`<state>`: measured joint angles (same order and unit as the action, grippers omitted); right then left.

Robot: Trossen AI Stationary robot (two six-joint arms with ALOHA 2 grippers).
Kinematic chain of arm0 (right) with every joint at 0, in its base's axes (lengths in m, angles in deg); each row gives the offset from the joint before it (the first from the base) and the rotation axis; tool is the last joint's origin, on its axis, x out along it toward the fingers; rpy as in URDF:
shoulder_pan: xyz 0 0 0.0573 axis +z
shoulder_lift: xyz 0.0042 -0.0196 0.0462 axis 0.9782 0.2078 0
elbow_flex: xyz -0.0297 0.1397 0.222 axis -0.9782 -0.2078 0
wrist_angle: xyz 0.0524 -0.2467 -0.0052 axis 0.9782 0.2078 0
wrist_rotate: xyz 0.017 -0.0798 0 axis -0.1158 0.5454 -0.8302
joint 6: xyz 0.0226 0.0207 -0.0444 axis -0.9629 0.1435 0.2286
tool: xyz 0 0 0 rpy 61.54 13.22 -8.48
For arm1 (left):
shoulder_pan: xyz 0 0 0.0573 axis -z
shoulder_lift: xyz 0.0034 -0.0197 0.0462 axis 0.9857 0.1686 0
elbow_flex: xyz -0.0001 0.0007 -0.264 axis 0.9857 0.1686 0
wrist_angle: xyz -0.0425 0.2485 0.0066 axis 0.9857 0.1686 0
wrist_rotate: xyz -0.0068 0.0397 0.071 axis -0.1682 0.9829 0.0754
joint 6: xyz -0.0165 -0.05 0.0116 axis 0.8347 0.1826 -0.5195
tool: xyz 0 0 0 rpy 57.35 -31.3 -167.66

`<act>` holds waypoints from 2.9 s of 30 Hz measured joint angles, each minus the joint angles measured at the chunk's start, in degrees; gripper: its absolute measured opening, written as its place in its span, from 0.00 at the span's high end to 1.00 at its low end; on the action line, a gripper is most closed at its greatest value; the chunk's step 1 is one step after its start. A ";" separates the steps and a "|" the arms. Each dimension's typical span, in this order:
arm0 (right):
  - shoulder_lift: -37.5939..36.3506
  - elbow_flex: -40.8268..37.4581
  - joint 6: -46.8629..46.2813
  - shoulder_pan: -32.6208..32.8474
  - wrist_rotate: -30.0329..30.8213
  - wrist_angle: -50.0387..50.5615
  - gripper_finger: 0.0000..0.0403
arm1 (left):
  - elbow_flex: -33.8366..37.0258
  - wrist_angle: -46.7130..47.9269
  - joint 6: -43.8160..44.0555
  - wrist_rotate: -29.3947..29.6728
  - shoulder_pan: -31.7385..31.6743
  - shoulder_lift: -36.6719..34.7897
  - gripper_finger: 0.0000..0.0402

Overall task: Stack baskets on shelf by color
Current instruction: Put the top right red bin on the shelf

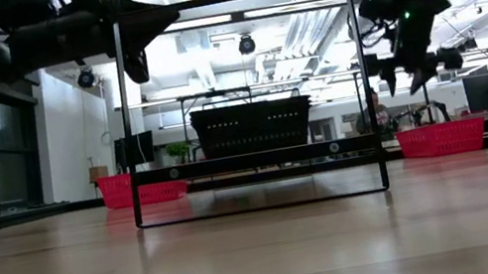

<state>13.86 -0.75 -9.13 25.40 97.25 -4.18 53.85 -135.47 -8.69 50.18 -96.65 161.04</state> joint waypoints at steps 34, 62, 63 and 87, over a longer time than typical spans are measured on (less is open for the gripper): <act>22.76 10.10 -27.93 -6.70 1.94 4.31 0.66 | 0.00 4.74 3.01 -6.17 0.44 0.02 1.00; 29.64 10.16 -35.33 -8.16 2.55 -3.22 0.66 | 0.00 4.68 2.57 -6.17 0.46 0.02 1.00; 29.74 10.16 -35.24 -8.16 2.54 -3.22 0.66 | 0.00 4.68 2.57 -6.18 0.46 0.02 1.00; 26.69 10.14 -35.38 -6.72 1.14 -3.03 0.66 | 0.00 4.68 2.64 -6.22 0.46 0.02 1.00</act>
<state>40.55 9.39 -44.51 18.68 98.39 -7.21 53.85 -130.80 -6.05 43.97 -96.19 161.06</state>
